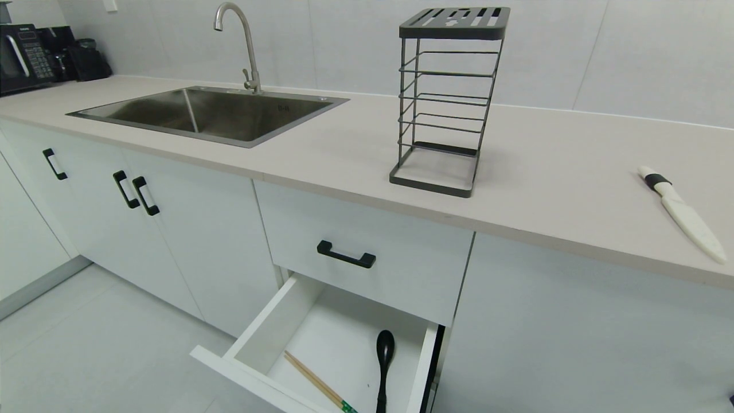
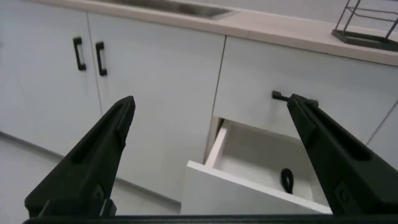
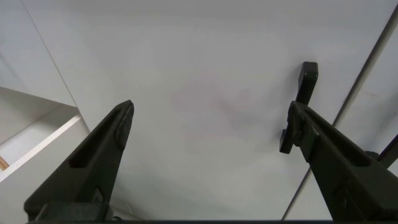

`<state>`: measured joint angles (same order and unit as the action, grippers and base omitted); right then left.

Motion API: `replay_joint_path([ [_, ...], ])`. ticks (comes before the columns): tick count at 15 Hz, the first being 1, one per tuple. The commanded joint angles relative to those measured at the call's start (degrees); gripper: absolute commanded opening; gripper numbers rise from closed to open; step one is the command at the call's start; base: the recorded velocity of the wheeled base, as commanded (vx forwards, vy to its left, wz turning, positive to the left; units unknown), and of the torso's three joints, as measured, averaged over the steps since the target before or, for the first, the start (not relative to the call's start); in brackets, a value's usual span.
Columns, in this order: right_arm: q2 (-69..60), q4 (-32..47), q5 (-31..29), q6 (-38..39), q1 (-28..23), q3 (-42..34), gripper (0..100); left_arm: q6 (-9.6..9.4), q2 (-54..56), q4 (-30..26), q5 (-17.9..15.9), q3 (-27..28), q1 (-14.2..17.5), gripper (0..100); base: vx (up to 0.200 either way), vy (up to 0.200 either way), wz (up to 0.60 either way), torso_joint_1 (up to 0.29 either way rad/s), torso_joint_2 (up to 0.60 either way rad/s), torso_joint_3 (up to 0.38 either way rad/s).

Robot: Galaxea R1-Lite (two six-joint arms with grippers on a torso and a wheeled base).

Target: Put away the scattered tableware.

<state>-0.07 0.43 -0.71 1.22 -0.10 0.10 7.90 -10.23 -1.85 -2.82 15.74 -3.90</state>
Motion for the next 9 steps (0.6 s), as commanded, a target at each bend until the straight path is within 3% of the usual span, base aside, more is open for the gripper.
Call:
replay_joint_path([
  [1, 0.1, 0.0, 0.0, 0.0, 0.0, 0.0, 100, 0.54, -12.9, -2.1, -0.7, 0.3, -3.3, 100, 0.000, 0.000, 0.00, 0.000, 0.00, 0.000],
  [4, 0.1, 0.0, 0.0, 0.0, 0.0, 0.0, 100, 0.54, -25.4, -1.9, -6.6, 0.2, -4.0, 100, 0.000, 0.000, 0.00, 0.000, 0.00, 0.000],
  [9, 0.1, 0.0, 0.0, 0.0, 0.0, 0.0, 100, -0.60, -41.3, 1.6, -9.7, -0.2, -4.9, 100, 0.000, 0.000, 0.00, 0.000, 0.00, 0.000],
])
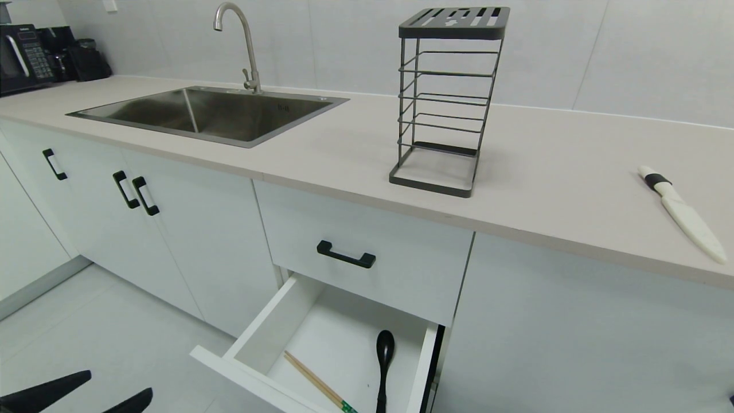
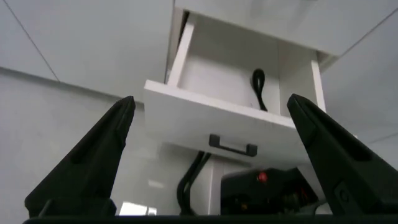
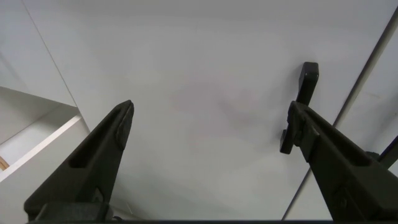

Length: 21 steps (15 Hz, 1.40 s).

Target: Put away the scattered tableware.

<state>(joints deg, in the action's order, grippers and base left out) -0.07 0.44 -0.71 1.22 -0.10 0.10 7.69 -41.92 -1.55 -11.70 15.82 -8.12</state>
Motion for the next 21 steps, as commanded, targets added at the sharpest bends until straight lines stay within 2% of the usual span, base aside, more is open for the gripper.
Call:
replay_joint_path([
  [1, 0.1, 0.0, 0.0, 0.0, 0.0, 0.0, 100, -0.40, -12.7, 2.3, -0.7, -1.0, -2.3, 100, 0.000, 0.000, 0.00, 0.000, 0.00, 0.000],
  [3, 0.1, 0.0, 0.0, 0.0, 0.0, 0.0, 100, -0.40, -15.2, 2.4, -0.9, -2.7, -4.4, 100, 0.000, 0.000, 0.00, 0.000, 0.00, 0.000],
  [4, 0.1, 0.0, 0.0, 0.0, 0.0, 0.0, 100, -0.40, -16.8, 2.4, -0.8, -4.3, -7.0, 100, 0.000, 0.000, 0.00, 0.000, 0.00, 0.000],
  [7, 0.1, 0.0, 0.0, 0.0, 0.0, 0.0, 100, -0.49, -20.0, 2.5, -0.8, -5.4, -11.7, 100, 0.000, 0.000, 0.00, 0.000, 0.00, 0.000],
  [10, 0.1, 0.0, 0.0, 0.0, 0.0, 0.0, 100, -0.92, -23.6, 2.5, -0.7, -5.5, -12.5, 100, 0.000, 0.000, 0.00, 0.000, 0.00, 0.000],
  [14, 0.1, 0.0, 0.0, 0.0, 0.0, 0.0, 100, -4.97, -31.2, 6.9, -0.5, -5.5, -12.4, 100, 0.000, 0.000, 0.00, 0.000, 0.00, 0.000],
  [16, 0.1, 0.0, 0.0, 0.0, 0.0, 0.0, 100, -8.13, -34.2, 10.3, -0.2, -6.3, -12.1, 100, 0.000, 0.000, 0.00, 0.000, 0.00, 0.000],
  [17, 0.1, 0.0, 0.0, 0.0, 0.0, 0.0, 100, -11.03, -35.5, 11.9, 0.1, -7.7, -11.7, 100, 0.000, 0.000, 0.00, 0.000, 0.00, 0.000],
  [18, 0.1, 0.0, 0.0, 0.0, 0.0, 0.0, 100, -12.17, -37.1, 12.8, 0.6, -8.3, -11.6, 100, 0.000, 0.000, 0.00, 0.000, 0.00, 0.000],
  [19, 0.1, 0.0, 0.0, 0.0, 0.0, 0.0, 100, -12.26, -38.0, 13.5, 0.7, -8.3, -11.6, 100, 0.000, 0.000, 0.00, 0.000, 0.00, 0.000],
  [21, 0.1, 0.0, 0.0, 0.0, 0.0, 0.0, 100, -12.26, -41.7, 18.9, 0.8, -8.7, -10.8, 100, 0.000, 0.000, 0.00, 0.000, 0.00, 0.000],
])
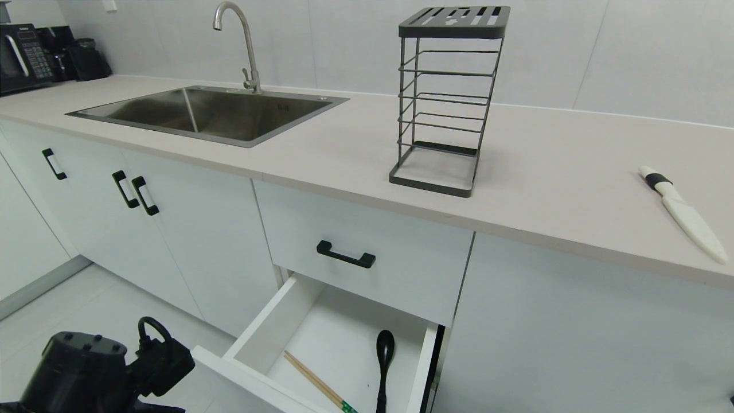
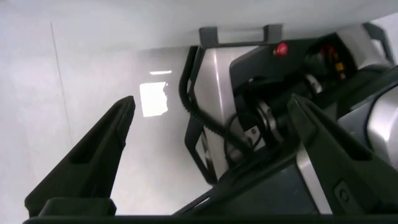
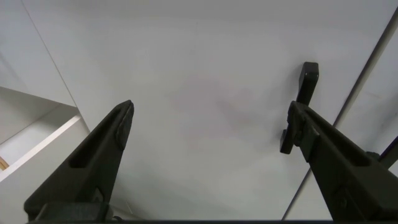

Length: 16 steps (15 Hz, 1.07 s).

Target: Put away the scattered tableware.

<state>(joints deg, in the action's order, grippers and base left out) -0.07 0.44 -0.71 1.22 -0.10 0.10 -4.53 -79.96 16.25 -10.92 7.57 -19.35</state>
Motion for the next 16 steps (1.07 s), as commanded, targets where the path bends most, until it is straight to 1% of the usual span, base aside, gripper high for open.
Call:
replay_joint_path([
  [1, 0.1, 0.0, 0.0, 0.0, 0.0, 0.0, 100, -0.04, -4.3, 2.4, 0.1, -1.0, 0.5, 100, 0.000, 0.000, 0.00, 0.000, 0.00, 0.000],
  [5, 0.1, 0.0, 0.0, 0.0, 0.0, 0.0, 100, -0.04, -10.5, 9.8, 0.1, -1.4, 0.7, 100, 0.000, 0.000, 0.00, 0.000, 0.00, 0.000],
  [6, 0.1, 0.0, 0.0, 0.0, 0.0, 0.0, 100, -0.04, -11.1, 10.3, 0.1, -1.4, 0.8, 100, 0.000, 0.000, 0.00, 0.000, 0.00, 0.000],
  [7, 0.1, 0.0, 0.0, 0.0, 0.0, 0.0, 100, -0.04, -13.6, 13.4, 0.1, -1.3, 0.9, 100, 0.000, 0.000, 0.00, 0.000, 0.00, 0.000],
  [8, 0.1, 0.0, 0.0, 0.0, 0.0, 0.0, 100, -0.04, -14.8, 15.0, 0.3, -1.5, 0.9, 100, 0.000, 0.000, 0.00, 0.000, 0.00, 0.000],
  [10, 0.1, 0.0, 0.0, 0.0, 0.0, 0.0, 100, -0.04, -16.4, 18.0, 2.0, -2.0, 0.8, 100, 0.000, 0.000, 0.00, 0.000, 0.00, 0.000],
  [11, 0.1, 0.0, 0.0, 0.0, 0.0, 0.0, 100, -0.04, -17.0, 19.6, 2.1, -2.1, 0.8, 100, 0.000, 0.000, 0.00, 0.000, 0.00, 0.000],
  [16, 0.1, 0.0, 0.0, 0.0, 0.0, 0.0, 100, -0.04, -19.2, 24.1, 2.2, -2.1, 0.8, 100, 0.000, 0.000, 0.00, 0.000, 0.00, 0.000],
])
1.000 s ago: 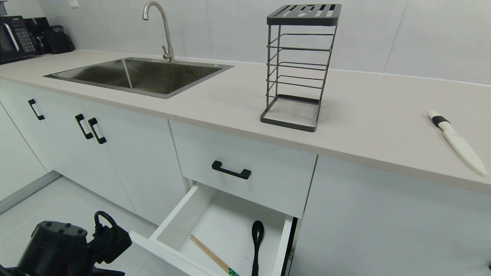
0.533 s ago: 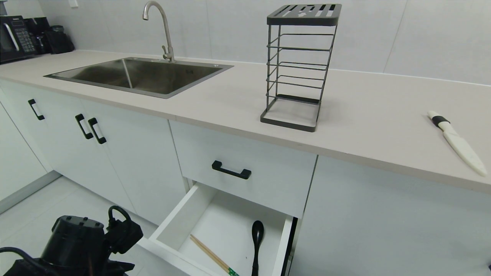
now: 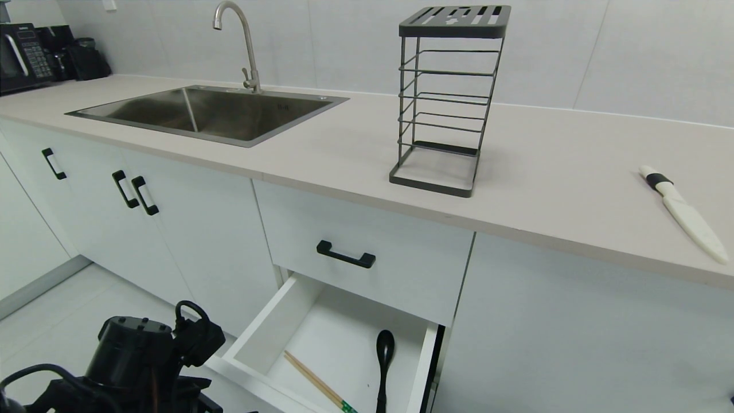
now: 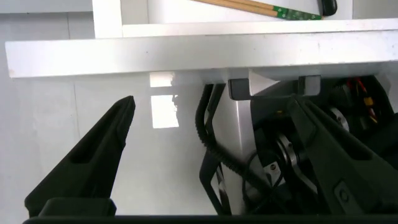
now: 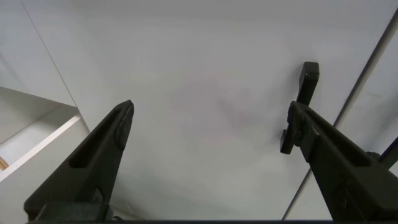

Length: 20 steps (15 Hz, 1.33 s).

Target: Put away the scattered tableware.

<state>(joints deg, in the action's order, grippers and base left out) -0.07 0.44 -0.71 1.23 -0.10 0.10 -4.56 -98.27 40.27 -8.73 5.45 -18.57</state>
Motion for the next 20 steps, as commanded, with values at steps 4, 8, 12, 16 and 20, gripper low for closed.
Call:
replay_joint_path([
  [4, 0.1, 0.0, 0.0, 0.0, 0.0, 0.0, 100, 0.34, -4.0, 6.2, 0.6, 0.2, -0.1, 100, 0.000, 0.000, 0.00, 0.000, 0.00, 0.000],
  [8, 0.1, 0.0, 0.0, 0.0, 0.0, 0.0, 100, 0.60, -8.5, 13.0, 1.1, 0.5, -0.2, 100, 0.000, 0.000, 0.00, 0.000, 0.00, 0.000],
  [12, 0.1, 0.0, 0.0, 0.0, 0.0, 0.0, 100, 0.69, -9.3, 13.1, 1.1, 3.6, 0.0, 100, 0.000, 0.000, 0.00, 0.000, 0.00, 0.000],
  [16, 0.1, 0.0, 0.0, 0.0, 0.0, 0.0, 100, 0.78, -11.7, 13.3, 1.1, 6.3, 0.1, 100, 0.000, 0.000, 0.00, 0.000, 0.00, 0.000],
  [20, 0.1, 0.0, 0.0, 0.0, 0.0, 0.0, 100, 1.83, -15.1, 14.8, 1.0, 10.5, 0.1, 100, 0.000, 0.000, 0.00, 0.000, 0.00, 0.000],
])
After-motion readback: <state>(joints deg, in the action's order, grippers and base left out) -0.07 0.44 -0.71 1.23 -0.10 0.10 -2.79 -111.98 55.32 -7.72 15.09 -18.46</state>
